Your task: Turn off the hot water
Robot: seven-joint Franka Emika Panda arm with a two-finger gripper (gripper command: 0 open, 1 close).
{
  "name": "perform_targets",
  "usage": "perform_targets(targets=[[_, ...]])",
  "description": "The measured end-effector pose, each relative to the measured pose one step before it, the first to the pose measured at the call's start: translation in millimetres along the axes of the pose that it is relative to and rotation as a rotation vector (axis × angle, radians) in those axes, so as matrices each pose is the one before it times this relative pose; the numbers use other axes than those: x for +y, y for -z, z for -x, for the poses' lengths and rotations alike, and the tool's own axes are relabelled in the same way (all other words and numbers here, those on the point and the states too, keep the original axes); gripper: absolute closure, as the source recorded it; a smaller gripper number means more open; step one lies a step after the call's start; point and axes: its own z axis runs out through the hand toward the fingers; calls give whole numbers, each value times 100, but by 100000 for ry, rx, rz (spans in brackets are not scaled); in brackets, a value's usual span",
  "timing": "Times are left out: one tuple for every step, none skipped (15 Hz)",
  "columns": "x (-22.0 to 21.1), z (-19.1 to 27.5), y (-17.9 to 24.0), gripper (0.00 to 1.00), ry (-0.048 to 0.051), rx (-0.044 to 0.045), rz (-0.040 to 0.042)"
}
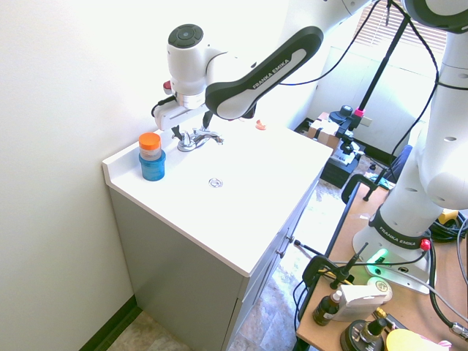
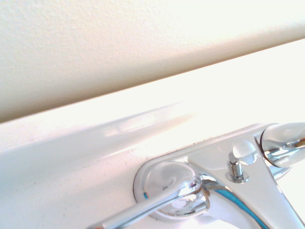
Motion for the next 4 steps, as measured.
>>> perform_targets(targets=[[955, -343, 434, 0, 2518, -2040, 222], [1389, -383, 581, 0, 2694, -1138, -525], [1595, -351, 474, 0, 2699, -519, -735], [1842, -204, 331, 0, 1808, -860, -504]])
